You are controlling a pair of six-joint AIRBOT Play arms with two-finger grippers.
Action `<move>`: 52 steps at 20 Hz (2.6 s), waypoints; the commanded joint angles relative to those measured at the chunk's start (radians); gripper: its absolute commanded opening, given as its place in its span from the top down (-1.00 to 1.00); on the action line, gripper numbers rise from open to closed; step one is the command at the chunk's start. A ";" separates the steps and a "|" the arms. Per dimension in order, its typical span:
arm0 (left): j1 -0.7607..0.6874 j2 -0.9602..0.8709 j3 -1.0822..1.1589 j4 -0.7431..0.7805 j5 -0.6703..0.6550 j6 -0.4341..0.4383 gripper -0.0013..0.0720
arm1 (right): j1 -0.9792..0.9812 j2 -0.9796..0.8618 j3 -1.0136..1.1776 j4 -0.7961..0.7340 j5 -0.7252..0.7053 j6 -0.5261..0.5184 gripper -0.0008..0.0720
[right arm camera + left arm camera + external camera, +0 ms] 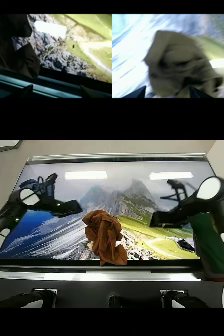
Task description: Fold the shirts.
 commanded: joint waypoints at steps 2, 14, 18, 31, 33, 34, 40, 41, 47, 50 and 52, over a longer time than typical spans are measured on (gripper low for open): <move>0.131 0.005 -0.217 -0.125 -0.086 0.132 -0.69 | 0.000 -0.005 -0.299 0.193 -0.073 -0.045 -0.89; -0.073 -0.169 -0.433 -0.488 0.397 0.158 -0.62 | 0.122 -0.008 -0.613 0.323 -0.324 -0.162 -1.00; -0.069 -0.172 -0.432 -0.488 0.418 0.156 0.82 | 0.249 -0.018 -0.661 0.335 -0.472 -0.098 -1.00; -0.036 -0.008 -0.412 -0.409 0.383 0.189 0.86 | 0.324 -0.018 -0.557 0.409 -0.692 -0.049 0.89; 0.002 0.108 -0.357 -0.257 0.351 0.185 0.86 | 0.219 0.090 -0.452 0.275 -0.655 0.010 0.89; 0.030 0.182 -0.315 -0.193 0.327 0.184 0.86 | 0.157 0.149 -0.385 0.225 -0.643 0.024 0.89; 0.214 0.623 0.037 -0.109 0.316 0.105 0.86 | -0.111 0.447 0.132 -0.011 -0.687 0.048 0.89; 0.219 0.673 0.091 -0.088 0.315 0.104 0.86 | -0.119 0.472 0.183 -0.032 -0.685 0.048 0.89; 0.219 0.836 0.216 0.352 0.315 -0.168 0.86 | -0.119 0.558 0.261 -0.244 -0.541 0.188 0.89; 0.219 0.842 0.228 0.404 0.286 -0.164 0.86 | -0.119 0.556 0.261 -0.289 -0.346 0.174 0.88; 0.219 0.808 0.212 0.478 0.188 -0.158 0.86 | -0.119 0.515 0.261 -0.334 -0.158 0.174 0.89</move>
